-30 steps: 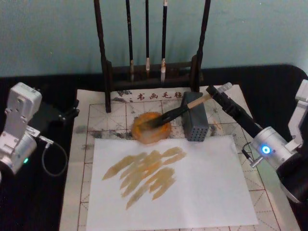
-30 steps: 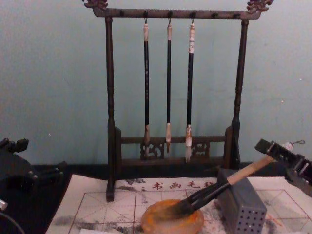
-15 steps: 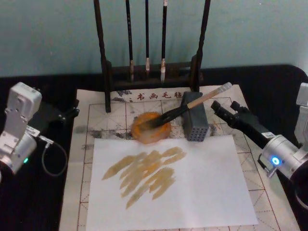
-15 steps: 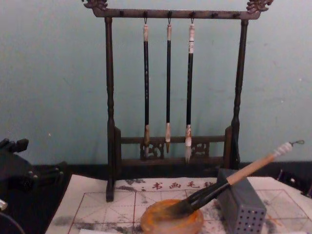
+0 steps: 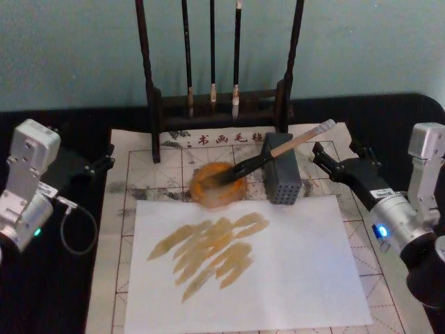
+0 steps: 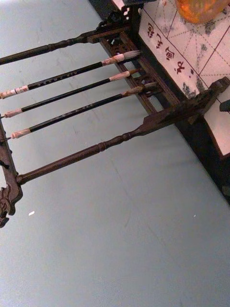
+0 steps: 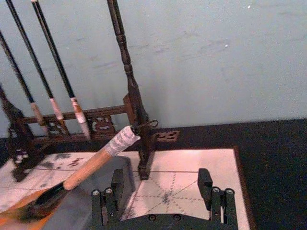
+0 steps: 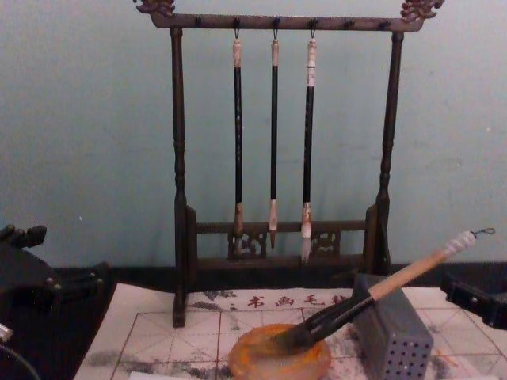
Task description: Pick up the brush from the inkstone, write on the paper, then place the brush back to its original position.
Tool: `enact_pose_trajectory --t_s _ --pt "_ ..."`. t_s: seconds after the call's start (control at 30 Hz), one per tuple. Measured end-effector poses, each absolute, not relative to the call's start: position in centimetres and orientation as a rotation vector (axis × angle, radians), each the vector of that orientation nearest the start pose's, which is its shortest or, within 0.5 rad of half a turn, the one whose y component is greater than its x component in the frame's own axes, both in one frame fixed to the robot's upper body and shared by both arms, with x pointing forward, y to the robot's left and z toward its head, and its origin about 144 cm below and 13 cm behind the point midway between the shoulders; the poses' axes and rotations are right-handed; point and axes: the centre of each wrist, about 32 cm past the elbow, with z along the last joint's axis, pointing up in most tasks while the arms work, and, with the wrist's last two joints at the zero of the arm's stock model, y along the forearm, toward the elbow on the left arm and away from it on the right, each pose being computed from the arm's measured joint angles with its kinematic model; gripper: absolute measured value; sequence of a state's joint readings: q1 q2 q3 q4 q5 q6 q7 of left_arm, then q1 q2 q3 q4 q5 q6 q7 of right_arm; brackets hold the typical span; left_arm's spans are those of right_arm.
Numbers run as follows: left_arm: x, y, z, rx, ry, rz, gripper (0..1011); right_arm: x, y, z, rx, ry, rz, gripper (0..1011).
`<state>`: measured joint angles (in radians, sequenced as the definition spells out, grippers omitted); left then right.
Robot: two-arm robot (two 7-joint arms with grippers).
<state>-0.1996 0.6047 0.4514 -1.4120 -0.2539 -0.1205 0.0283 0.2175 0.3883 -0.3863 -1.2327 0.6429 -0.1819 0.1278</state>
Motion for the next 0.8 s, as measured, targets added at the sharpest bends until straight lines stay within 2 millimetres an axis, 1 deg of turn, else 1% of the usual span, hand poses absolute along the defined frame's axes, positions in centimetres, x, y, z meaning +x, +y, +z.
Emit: enact_pose_trajectory --t_s 0.1,0.33,0.8 --pt "48.9 31.0 114.0 0.304 -0.285 1.248 1001 50.2 -26.5 109.2 0.062 0.143 -1.315 1000" --pt "48.9 31.0 114.0 0.304 -0.285 1.248 1001 50.4 -25.6 108.9 0.044 0.112 -1.357 1000" --pt "48.9 31.0 114.0 0.304 -0.285 1.248 1001 50.5 -25.5 109.0 0.052 0.129 -1.366 1000"
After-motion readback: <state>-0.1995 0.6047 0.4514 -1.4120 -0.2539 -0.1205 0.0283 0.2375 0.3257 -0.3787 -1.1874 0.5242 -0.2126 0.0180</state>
